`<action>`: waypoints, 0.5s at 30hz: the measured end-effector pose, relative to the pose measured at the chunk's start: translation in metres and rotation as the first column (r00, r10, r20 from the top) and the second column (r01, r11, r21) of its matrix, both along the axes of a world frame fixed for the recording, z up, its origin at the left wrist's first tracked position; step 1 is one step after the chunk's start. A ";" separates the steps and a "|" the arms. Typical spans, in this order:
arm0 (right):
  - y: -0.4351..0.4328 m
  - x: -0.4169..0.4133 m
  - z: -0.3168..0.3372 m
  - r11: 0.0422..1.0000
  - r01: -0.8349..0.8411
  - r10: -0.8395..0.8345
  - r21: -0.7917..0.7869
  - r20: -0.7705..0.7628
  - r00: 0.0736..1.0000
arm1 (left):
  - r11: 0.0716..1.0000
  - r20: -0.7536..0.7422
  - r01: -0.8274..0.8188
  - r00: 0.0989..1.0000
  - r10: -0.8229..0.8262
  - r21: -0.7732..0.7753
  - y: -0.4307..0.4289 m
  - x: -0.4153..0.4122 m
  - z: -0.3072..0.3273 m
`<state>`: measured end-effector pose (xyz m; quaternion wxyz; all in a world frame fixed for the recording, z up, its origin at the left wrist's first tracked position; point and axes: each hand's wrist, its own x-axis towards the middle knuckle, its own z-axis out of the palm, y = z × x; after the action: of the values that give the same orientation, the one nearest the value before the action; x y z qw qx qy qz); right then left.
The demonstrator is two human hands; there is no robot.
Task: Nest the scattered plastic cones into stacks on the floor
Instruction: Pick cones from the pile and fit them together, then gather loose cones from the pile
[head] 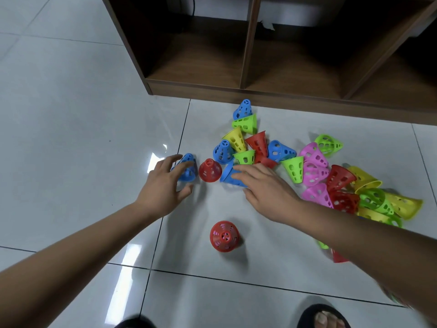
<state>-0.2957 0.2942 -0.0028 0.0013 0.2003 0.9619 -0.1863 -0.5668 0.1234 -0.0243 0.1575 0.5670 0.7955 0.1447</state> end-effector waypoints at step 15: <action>0.008 0.003 -0.018 0.982 -0.047 0.039 0.181 0.047 0.998 | 0.987 0.100 -0.096 0.989 0.109 -0.129 -0.029 0.012 -0.008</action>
<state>-0.2925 0.3018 -0.0212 0.0078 0.1828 0.9787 -0.0930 -0.5545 0.0941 -0.0320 0.2270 0.5058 0.8216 0.1331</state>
